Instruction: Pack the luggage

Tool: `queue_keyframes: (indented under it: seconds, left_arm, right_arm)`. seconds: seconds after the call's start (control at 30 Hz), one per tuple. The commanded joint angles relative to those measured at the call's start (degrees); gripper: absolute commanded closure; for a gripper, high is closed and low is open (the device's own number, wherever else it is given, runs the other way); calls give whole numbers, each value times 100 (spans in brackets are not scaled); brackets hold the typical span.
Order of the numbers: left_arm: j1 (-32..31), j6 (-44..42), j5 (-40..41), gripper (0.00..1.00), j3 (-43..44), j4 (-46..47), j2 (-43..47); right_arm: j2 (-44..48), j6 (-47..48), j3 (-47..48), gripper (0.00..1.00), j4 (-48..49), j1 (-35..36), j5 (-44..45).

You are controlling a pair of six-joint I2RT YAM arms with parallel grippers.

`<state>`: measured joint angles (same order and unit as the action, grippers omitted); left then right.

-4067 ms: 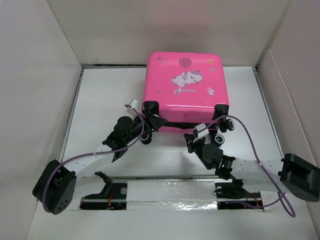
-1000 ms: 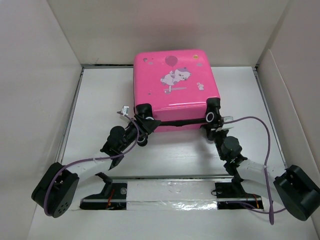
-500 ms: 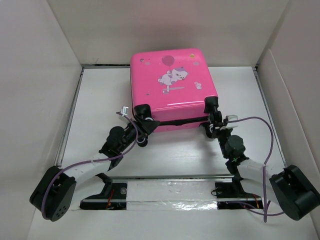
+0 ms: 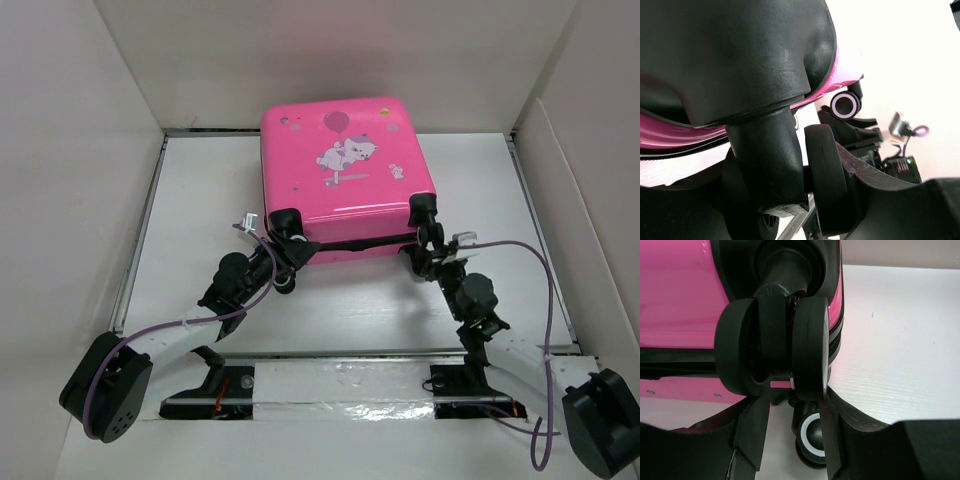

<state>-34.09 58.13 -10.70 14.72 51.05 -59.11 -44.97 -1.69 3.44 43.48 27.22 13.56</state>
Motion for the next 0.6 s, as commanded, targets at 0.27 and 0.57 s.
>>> queue_keyframes:
  seconds: [0.27, 0.57]
  left_arm:
    - [-81, -698, -503, 100, 339, 1074, 322]
    - [-81, -715, -512, 100, 295, 1092, 286]
  right_arm:
    - [-1680, 485, 508, 48, 1758, -165, -389]
    - [-2814, 863, 728, 54, 3147, -393, -547]
